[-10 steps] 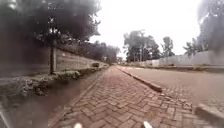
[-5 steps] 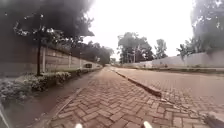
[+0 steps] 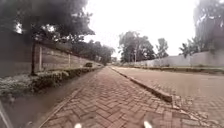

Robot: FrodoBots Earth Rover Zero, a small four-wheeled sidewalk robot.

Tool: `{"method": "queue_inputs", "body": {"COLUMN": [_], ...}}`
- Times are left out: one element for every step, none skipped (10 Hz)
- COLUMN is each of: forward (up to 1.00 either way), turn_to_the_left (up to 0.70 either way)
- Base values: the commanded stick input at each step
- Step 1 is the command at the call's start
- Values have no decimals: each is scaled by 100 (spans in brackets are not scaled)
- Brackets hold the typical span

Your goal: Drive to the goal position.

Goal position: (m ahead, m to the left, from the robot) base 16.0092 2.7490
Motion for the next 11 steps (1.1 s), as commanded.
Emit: {"method": "queue_inputs", "body": {"forward": [70,70,70,70,70,70,70,70,70,70,70], "turn_to_the_left": [5,3,2,3,3,2,2,2,2,2,4]}}
